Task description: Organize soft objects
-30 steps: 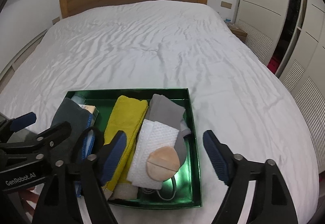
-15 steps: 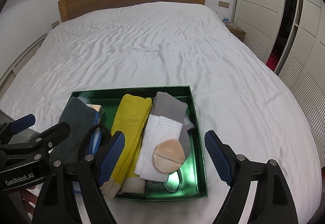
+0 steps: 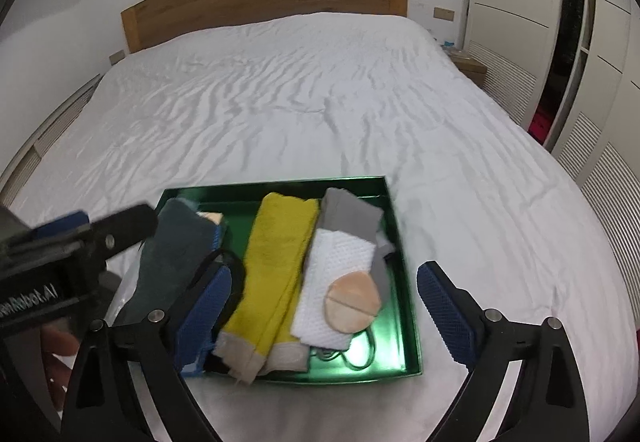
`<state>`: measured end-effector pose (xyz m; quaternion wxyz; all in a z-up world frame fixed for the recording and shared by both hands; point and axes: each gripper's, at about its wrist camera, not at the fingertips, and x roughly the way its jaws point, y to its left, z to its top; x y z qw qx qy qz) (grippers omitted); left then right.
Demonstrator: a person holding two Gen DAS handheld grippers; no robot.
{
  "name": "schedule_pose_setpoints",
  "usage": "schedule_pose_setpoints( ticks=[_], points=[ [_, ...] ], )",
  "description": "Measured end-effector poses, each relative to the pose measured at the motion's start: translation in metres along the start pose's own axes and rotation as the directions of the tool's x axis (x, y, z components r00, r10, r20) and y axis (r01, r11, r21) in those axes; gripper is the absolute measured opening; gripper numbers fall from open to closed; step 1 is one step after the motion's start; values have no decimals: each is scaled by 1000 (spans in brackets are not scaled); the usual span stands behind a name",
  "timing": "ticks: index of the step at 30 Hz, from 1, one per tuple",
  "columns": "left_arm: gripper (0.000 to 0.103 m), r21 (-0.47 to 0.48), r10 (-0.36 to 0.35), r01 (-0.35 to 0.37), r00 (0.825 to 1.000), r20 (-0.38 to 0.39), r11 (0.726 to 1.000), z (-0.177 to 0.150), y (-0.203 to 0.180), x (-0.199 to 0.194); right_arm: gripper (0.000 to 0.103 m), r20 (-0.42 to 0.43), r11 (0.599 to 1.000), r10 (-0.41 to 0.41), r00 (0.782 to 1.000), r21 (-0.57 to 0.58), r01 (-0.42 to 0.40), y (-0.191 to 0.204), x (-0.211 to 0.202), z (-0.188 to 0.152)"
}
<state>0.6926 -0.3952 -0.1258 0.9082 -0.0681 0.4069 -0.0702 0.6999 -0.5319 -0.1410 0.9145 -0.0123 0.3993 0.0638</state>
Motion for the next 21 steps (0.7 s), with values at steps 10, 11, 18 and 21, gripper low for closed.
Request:
schedule_pose_setpoints(
  ticks=[10,11,18,21],
  points=[
    [101,6,-141,141,990,13,990,-13,-9,-37,103,4,993,-117,993,27,116,-8,-30,-29],
    [101,17,-179,179,984,10,984,-19,-14,-47,103,3,990,-138,990,39,138,-11,-38,-37],
    [101,47,-413,413,911,-6,910,-95,0,-146,102,-25,947,-279,960,157,279,1,-136,-123],
    [101,81,-411,412,911,-21,908,-135,42,-192,102,-18,931,-317,948,187,315,36,-194,-156]
  ],
)
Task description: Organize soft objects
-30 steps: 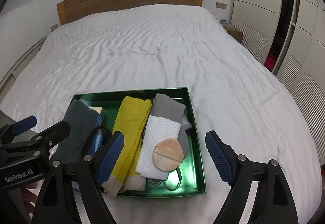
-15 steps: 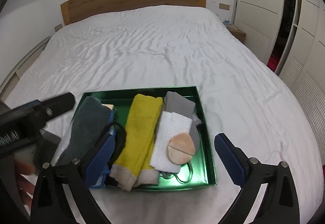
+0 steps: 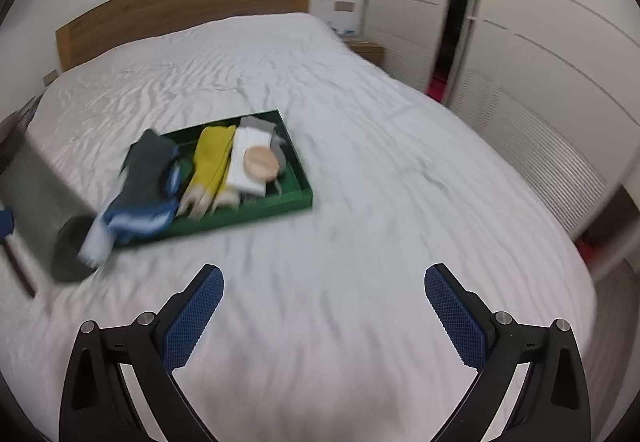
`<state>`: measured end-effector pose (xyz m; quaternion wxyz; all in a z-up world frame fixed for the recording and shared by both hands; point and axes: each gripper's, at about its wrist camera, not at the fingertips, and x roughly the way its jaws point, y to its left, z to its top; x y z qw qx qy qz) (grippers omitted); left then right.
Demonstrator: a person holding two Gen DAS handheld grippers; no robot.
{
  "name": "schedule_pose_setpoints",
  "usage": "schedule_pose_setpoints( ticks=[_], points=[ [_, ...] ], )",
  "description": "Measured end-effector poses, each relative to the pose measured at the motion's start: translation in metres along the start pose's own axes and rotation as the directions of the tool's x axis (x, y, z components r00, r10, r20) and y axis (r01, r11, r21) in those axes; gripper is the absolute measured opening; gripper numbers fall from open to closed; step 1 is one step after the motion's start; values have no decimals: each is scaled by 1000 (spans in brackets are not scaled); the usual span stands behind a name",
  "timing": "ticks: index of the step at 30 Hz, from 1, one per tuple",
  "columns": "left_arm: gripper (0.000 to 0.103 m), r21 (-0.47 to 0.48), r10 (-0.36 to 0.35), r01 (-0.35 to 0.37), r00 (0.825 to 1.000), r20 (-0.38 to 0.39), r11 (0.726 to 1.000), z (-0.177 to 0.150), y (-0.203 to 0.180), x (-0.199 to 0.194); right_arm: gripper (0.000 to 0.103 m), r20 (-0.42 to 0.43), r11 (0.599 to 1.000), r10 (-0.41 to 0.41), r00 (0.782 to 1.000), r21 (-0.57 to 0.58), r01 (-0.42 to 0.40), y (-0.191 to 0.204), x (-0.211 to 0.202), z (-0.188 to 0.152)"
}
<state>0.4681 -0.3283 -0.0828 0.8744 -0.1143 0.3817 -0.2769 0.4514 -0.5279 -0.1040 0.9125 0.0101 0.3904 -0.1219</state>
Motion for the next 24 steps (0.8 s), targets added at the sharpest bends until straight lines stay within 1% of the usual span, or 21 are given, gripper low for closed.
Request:
schedule_pose_setpoints(
  ticks=[1,2,3,5,7,8,9,11,13,15,18,19,20,22,23,24],
  points=[
    [101,7,3,-3,1000,-3,1000,-11,7,-18,102,9,1000,-4,1000,12,4,8,-27,-12],
    [101,34,4,-4,1000,-4,999,-25,16,-42,102,15,1000,-9,1000,13,9,17,-48,-21],
    [101,60,19,-19,1000,1,998,-33,22,-59,103,27,1000,-18,999,14,18,30,-77,-34],
    [101,126,51,-54,998,21,991,-50,36,-97,103,36,1000,-8,999,13,8,52,-114,-49],
    [101,154,66,-67,998,14,986,-61,47,-119,103,49,1000,13,999,-7,-13,77,-141,-64],
    [102,160,64,-66,998,18,985,-68,56,-132,103,59,999,27,998,-22,-26,89,-151,-71],
    [102,164,81,-85,996,32,983,-74,63,-140,103,66,999,44,997,-35,-42,103,-157,-77],
    [101,176,131,-139,990,59,974,-88,77,-149,103,69,994,86,994,-69,-82,128,-160,-91],
    [101,161,151,-159,987,63,974,-100,92,-148,103,79,988,128,989,-101,-120,144,-155,-102],
    [101,115,177,-184,982,66,976,-118,112,-140,103,97,979,166,981,-138,-152,160,-142,-115],
    [101,45,227,-230,971,74,972,-134,133,-121,103,117,969,196,974,-173,-174,169,-124,-127],
    [101,28,242,-245,967,86,969,-140,139,-117,103,134,966,205,970,-189,-178,169,-122,-132],
    [101,13,267,-270,958,101,963,-145,145,-113,103,148,962,214,966,-205,-181,172,-120,-136],
    [101,9,299,-303,945,130,953,-154,151,-116,103,169,950,247,954,-236,-204,175,-116,-141],
    [101,8,319,-324,936,149,946,-157,154,-114,103,176,947,252,952,-247,-205,175,-109,-146],
    [102,7,332,-337,931,155,942,-159,155,-111,103,184,944,251,950,-262,-199,178,-107,-149]
  ],
)
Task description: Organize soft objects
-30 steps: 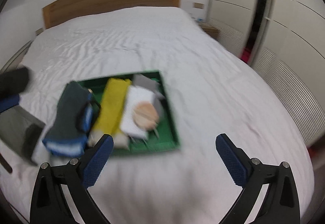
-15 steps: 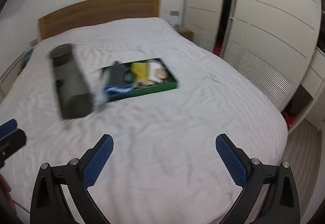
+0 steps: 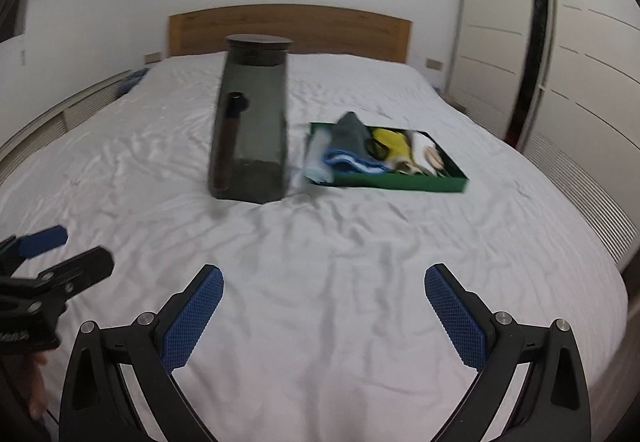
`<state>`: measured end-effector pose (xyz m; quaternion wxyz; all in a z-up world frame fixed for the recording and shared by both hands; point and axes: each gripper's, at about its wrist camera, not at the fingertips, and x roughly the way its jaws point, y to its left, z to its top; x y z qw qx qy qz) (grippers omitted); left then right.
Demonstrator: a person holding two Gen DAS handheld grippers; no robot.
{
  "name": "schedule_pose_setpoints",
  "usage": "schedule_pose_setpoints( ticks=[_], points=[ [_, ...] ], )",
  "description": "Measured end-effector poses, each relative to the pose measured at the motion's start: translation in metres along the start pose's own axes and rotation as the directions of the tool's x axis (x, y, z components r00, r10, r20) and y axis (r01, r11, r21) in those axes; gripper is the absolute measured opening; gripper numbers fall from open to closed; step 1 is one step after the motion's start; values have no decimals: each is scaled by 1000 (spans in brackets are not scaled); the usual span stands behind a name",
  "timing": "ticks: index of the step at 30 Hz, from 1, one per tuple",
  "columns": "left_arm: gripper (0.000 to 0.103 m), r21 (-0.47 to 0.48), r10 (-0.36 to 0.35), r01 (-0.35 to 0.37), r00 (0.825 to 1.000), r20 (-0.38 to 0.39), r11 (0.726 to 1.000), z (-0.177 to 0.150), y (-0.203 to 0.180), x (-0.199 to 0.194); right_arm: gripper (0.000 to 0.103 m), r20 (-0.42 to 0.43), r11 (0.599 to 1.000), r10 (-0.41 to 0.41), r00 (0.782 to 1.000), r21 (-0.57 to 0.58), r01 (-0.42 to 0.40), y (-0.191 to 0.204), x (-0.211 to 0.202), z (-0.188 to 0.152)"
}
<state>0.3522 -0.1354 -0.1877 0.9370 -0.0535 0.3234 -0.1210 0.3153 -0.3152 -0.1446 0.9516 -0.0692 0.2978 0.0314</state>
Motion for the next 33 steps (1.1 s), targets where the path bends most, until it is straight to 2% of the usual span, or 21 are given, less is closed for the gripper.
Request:
schedule_pose_setpoints(
  ticks=[7,15,19,21,27,31,33],
  points=[
    [101,-5,28,-28,999,-15,1000,-15,6,9,103,-36,1000,20,999,13,-19,-7,20,-23],
    [102,4,46,-46,999,-14,999,-20,7,15,103,0,999,13,1000,50,-13,-12,10,-31],
    [101,-3,90,-90,996,-16,996,-17,6,17,103,6,997,8,1000,79,-8,-15,13,-35],
    [102,4,113,-113,993,-26,994,-14,3,14,103,-14,996,7,1000,88,-6,-15,11,-32],
    [102,35,137,-134,982,-129,990,-9,-7,0,103,-145,998,-24,989,47,31,-16,-9,-11],
    [102,85,168,-158,977,-130,984,-15,-15,-22,103,-193,997,-41,980,62,54,-19,-36,-5],
    [102,93,174,-163,976,-131,982,-17,-15,-48,103,-215,995,-50,975,76,68,-18,-60,-5]
  ],
)
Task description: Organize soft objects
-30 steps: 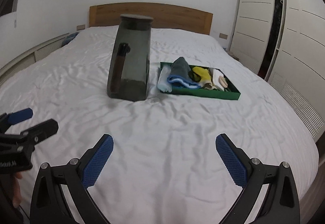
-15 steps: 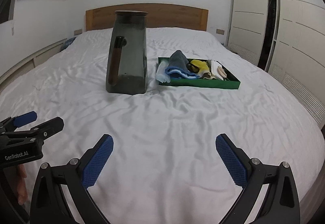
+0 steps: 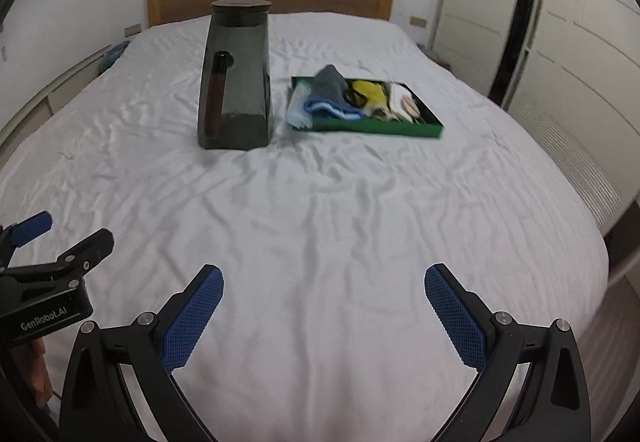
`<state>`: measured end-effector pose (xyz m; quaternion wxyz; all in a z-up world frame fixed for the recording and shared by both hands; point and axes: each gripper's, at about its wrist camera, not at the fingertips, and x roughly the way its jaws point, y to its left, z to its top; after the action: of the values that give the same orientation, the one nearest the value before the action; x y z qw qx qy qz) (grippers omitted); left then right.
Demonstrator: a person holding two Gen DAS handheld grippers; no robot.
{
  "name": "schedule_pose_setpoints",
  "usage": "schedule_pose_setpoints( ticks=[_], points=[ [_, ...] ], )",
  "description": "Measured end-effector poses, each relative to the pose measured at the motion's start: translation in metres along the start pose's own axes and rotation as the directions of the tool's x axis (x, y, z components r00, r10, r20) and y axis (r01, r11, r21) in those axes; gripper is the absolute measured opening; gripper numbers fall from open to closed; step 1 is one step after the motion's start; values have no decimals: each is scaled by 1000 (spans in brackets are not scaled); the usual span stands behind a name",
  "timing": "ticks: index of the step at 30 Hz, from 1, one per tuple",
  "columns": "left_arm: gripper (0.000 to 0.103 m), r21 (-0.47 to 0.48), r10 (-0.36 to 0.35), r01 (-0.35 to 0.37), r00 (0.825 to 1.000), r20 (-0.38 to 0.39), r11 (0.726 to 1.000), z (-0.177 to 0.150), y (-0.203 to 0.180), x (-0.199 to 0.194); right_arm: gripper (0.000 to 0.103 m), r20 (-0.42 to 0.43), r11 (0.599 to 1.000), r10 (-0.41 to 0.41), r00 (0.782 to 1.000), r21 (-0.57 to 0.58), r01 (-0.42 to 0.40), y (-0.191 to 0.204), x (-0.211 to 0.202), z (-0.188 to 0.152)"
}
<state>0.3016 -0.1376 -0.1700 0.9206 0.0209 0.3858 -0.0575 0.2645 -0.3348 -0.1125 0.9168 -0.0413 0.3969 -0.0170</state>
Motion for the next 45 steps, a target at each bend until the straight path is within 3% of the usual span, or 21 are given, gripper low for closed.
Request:
schedule_pose_setpoints(
  ticks=[11,21,30,36,45],
  points=[
    [102,37,87,-89,995,48,995,-47,31,-185,103,6,999,27,1000,-39,-26,24,-164,-38],
    [102,42,121,-126,988,95,991,-105,50,-288,103,87,992,89,992,-94,-81,28,-295,-117],
    [102,33,139,-143,985,106,989,-124,64,-318,103,125,994,80,989,-85,-69,15,-359,-152],
    [102,34,143,-148,984,110,988,-124,66,-319,103,125,994,91,988,-75,-82,18,-363,-152],
    [102,43,130,-134,988,85,990,-123,65,-308,103,108,993,99,989,-75,-92,17,-331,-125]
  ],
)
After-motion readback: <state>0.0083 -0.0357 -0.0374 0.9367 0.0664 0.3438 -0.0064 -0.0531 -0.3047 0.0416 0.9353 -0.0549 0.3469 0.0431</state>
